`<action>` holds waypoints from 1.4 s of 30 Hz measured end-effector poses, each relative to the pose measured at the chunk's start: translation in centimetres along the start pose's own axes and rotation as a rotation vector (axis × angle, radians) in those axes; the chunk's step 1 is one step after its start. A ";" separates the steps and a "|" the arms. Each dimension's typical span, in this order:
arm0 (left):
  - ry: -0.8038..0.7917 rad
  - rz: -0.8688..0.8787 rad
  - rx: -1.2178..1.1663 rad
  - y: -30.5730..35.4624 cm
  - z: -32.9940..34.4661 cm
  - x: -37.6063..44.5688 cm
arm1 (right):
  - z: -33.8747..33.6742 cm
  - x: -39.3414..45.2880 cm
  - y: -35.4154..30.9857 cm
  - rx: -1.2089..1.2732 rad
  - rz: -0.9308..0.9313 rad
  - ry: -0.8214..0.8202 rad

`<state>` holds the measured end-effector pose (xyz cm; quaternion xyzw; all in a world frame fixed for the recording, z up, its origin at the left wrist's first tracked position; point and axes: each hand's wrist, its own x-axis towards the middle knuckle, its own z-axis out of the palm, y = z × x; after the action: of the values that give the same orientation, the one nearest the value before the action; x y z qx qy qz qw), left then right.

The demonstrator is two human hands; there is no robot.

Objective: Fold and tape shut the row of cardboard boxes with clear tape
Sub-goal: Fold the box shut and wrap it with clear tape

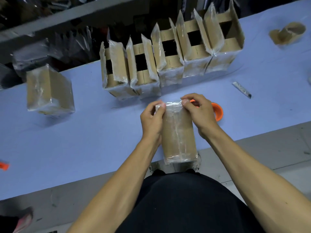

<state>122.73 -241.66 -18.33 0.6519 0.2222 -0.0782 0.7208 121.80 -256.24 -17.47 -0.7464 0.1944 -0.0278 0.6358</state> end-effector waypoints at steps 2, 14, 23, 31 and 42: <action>0.012 0.096 -0.054 1.1 -0.4 -0.1 | 0.6 -0.1 -1.3 0.022 -0.098 0.016; 0.272 0.216 0.047 1.2 -0.2 -1.4 | 4.2 -1.7 -3.1 -0.142 -0.077 0.218; 0.280 -0.062 0.072 2.6 1.0 0.0 | 5.6 -0.4 -3.6 -0.293 -0.018 0.171; 0.123 -0.262 0.032 2.8 -2.4 4.9 | 1.9 1.1 -0.7 -0.206 0.106 -0.282; -0.193 0.051 0.571 0.1 -9.0 6.0 | 1.7 1.2 1.4 -0.662 -0.150 -0.438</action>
<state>126.10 -231.83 -21.21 0.8232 0.1049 -0.1810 0.5278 123.07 -255.18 -19.44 -0.9113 -0.0020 0.1497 0.3835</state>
